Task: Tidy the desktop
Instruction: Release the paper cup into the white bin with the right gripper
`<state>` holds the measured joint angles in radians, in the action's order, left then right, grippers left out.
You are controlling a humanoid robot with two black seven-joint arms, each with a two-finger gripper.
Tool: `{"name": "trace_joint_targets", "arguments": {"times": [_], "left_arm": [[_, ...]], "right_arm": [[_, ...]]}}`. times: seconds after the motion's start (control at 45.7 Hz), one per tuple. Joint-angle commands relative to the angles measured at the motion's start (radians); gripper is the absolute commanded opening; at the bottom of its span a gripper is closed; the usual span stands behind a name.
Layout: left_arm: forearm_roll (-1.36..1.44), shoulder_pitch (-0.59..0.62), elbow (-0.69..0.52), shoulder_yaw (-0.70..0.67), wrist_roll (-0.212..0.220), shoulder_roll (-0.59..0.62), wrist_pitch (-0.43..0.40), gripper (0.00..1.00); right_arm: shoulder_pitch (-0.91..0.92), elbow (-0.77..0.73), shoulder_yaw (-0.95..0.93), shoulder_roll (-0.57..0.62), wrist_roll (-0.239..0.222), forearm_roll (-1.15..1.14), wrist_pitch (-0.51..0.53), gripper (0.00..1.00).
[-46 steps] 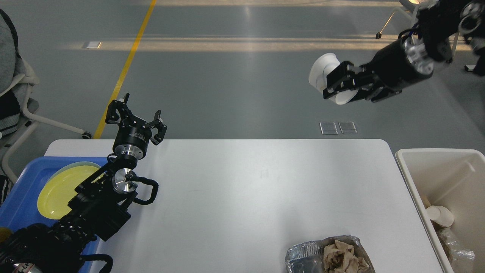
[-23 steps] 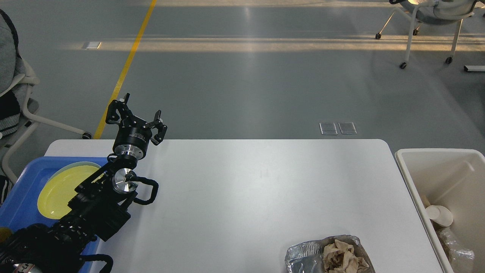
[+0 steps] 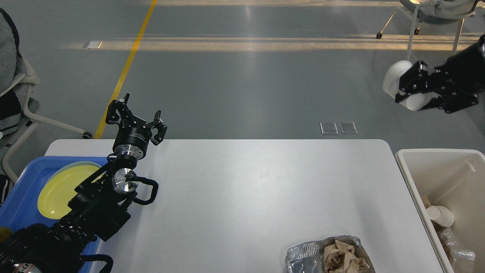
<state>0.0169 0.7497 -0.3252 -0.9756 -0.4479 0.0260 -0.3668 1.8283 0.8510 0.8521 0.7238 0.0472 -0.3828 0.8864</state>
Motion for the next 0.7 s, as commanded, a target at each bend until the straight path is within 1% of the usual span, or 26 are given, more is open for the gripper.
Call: {"name": "trace_joint_targets", "arguments": {"times": [0.0,0.088,0.241,0.328,0.372,0.416,0.438,0.481,0.503,0.525,0.678], "left_arm": [[0.0,0.0,0.0,0.0,0.0,0.0,0.0,1.0],[0.0,-0.001,0.0,0.0,0.0,0.0,-0.001,1.0],[0.0,0.0,0.0,0.0,0.0,0.0,-0.001,1.0],[0.0,0.0,-0.002,0.0,0.0,0.0,0.0,1.0],[0.0,-0.001,0.0,0.0,0.0,0.0,0.0,1.0],[0.0,0.0,0.0,0.0,0.0,0.0,-0.001,1.0],[0.0,0.0,0.0,0.0,0.0,0.0,-0.001,1.0],[0.0,0.0,0.0,0.0,0.0,0.0,-0.001,1.0],[0.0,0.0,0.0,0.0,0.0,0.0,-0.001,1.0],[0.0,0.0,0.0,0.0,0.0,0.0,0.0,1.0],[0.0,0.0,0.0,0.0,0.0,0.0,0.0,1.0]], "right_arm": [[-0.228,-0.133,0.004,-0.001,0.0,-0.025,-0.139,0.54],[-0.352,-0.203,0.01,-0.03,0.0,-0.028,-0.225,0.56],[-0.524,-0.34,0.06,-0.087,0.0,-0.025,-0.322,0.57],[-0.609,-0.394,0.108,-0.11,0.0,-0.022,-0.408,0.6],[-0.648,-0.415,0.13,-0.127,0.0,-0.021,-0.455,0.65],[-0.684,-0.434,0.149,-0.142,0.0,-0.021,-0.5,0.75],[-0.705,-0.443,0.16,-0.153,0.0,-0.021,-0.527,0.82],[-0.725,-0.448,0.174,-0.162,0.0,-0.019,-0.552,0.87],[-0.73,-0.448,0.182,-0.164,0.0,-0.019,-0.558,0.92],[-0.733,-0.448,0.186,-0.164,0.0,-0.019,-0.563,0.99],[-0.731,-0.448,0.197,-0.165,0.0,-0.018,-0.563,1.0]]}}
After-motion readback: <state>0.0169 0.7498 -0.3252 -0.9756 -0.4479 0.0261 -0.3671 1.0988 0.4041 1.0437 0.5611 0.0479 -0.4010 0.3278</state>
